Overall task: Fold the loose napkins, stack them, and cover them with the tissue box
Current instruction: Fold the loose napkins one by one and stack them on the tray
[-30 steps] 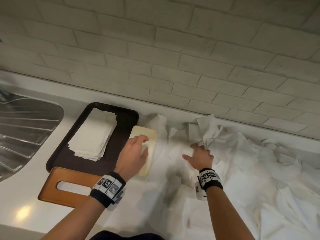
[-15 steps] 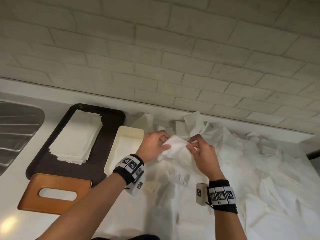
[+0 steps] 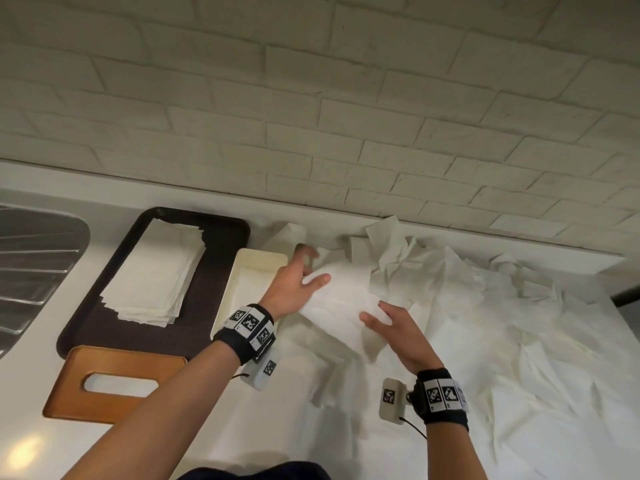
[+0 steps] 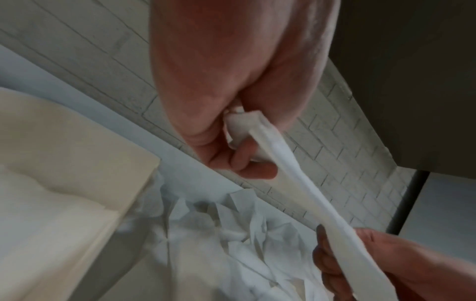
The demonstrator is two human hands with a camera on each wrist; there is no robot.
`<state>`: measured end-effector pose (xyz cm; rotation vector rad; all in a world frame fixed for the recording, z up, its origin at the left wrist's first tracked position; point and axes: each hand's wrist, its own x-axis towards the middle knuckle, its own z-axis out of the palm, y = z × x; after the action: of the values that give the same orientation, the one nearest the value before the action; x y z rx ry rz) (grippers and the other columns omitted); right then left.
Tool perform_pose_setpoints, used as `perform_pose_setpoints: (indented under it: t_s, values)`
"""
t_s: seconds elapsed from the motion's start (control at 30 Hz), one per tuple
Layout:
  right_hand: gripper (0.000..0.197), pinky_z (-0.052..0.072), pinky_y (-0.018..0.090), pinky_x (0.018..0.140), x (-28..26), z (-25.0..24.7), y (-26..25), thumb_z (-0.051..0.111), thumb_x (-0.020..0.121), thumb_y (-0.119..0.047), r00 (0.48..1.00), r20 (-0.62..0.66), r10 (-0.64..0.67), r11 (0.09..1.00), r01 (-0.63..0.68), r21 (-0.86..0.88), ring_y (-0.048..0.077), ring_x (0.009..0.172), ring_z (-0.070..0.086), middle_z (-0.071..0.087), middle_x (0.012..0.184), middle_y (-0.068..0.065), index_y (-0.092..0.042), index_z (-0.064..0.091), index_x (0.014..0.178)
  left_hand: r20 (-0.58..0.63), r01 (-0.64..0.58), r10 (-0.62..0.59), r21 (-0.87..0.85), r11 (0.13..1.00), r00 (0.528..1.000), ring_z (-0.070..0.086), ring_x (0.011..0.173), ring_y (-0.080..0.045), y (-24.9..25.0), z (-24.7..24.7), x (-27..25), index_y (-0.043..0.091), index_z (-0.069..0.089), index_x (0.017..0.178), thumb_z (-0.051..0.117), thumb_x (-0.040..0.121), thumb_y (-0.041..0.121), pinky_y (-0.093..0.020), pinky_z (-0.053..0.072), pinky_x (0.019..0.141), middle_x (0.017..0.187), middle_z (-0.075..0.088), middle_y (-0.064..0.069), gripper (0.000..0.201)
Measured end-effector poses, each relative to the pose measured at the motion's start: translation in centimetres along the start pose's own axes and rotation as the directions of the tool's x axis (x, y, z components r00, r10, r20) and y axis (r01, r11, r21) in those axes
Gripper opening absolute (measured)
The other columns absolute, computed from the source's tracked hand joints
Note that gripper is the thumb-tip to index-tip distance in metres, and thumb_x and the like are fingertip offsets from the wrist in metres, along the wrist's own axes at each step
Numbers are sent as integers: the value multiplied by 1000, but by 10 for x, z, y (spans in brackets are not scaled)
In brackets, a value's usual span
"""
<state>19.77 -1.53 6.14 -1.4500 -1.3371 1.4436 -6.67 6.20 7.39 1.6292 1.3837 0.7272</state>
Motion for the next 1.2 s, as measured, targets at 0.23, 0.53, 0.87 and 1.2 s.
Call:
perform_pose_setpoints:
  t_s: [0.23, 0.53, 0.87, 1.2]
  values:
    - [34, 47, 39, 67, -6, 7, 28, 88, 91, -36, 995, -55, 78, 996, -76, 38, 25, 85, 67, 71, 91, 14, -5, 76, 98, 226, -68, 4, 275, 959, 974, 59, 125, -22, -18, 17, -3, 33, 71, 123, 98, 72, 45, -32, 48, 99, 124, 66, 7, 59]
    - [32, 54, 38, 97, -39, -30, 36, 81, 95, -32, 937, -243, 251, 723, -348, -597, 24, 108, 68, 73, 124, -1, -31, 70, 125, -9, -28, 30, 113, 993, 1000, 56, 90, -23, 0, 19, -2, 9, 57, 95, 65, 105, 44, -32, 37, 78, 91, 58, 2, 37]
    - [18, 50, 25, 100, -49, -3, -74, 73, 104, -20, 993, -76, -87, 964, 65, -256, 6, 114, 70, 78, 119, -16, -34, 82, 110, -79, 144, -233, -585, 798, 969, 79, 106, -24, 12, -35, -30, 18, 57, 136, 89, 87, 20, -37, 65, 83, 112, 81, -6, 58]
    - [28, 60, 29, 88, -7, 86, -141, 79, 95, -1, 923, -162, -348, 934, 356, 20, 20, 110, 75, 78, 121, -1, -14, 74, 119, -398, 27, -322, -593, 805, 859, 79, 96, -9, -17, -123, -89, 26, 49, 139, 84, 91, 14, -35, 64, 79, 115, 78, 3, 61]
